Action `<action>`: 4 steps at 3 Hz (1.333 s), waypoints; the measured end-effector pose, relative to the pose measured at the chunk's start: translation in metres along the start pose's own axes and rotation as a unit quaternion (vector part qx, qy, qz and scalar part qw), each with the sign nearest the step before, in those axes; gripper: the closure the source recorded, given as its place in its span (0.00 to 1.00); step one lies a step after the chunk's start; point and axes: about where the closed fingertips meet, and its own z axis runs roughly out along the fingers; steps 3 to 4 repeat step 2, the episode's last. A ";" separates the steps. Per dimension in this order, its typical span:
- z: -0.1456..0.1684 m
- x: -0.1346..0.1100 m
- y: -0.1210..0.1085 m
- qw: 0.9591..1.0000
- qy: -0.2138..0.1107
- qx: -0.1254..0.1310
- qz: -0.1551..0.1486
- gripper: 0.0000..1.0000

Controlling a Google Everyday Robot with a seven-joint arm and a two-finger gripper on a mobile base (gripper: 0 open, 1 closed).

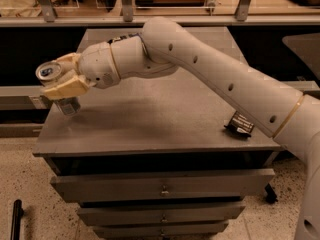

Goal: Pick redbull can

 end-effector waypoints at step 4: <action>-0.001 -0.047 0.008 0.999 -0.008 0.021 -0.042 1.00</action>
Offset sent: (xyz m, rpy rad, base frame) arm -0.0116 0.0012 0.0314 0.0361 -0.0590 -0.0193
